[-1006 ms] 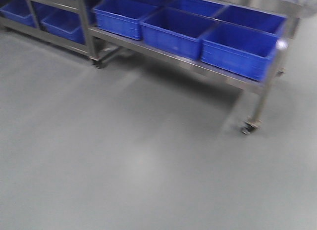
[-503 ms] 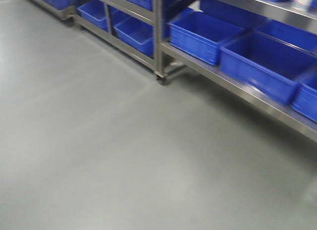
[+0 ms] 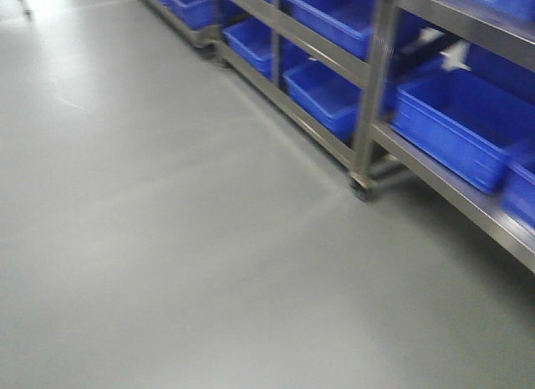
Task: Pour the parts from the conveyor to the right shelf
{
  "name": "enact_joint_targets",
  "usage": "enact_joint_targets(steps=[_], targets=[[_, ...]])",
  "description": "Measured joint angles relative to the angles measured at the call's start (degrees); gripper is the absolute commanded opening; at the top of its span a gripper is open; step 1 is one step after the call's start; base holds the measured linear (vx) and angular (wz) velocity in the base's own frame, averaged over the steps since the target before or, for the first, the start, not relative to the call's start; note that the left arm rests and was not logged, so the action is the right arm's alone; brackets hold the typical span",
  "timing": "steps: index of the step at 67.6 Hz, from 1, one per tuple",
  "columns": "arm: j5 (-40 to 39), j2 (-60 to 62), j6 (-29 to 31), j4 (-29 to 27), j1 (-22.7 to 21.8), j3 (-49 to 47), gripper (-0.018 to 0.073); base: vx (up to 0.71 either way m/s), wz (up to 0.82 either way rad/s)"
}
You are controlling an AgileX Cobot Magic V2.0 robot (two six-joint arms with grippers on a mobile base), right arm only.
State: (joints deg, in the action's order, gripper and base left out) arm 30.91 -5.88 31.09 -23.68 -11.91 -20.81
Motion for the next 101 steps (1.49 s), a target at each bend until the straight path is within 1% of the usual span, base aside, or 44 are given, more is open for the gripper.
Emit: enact_joint_targets(steps=[38, 101], targets=[[0.0, 0.0, 0.0, 0.0, 0.0, 0.0, -0.0006, 0.71, 0.45], [0.0, 0.0, 0.0, 0.0, 0.0, 0.0, -0.0006, 0.69, 0.26]])
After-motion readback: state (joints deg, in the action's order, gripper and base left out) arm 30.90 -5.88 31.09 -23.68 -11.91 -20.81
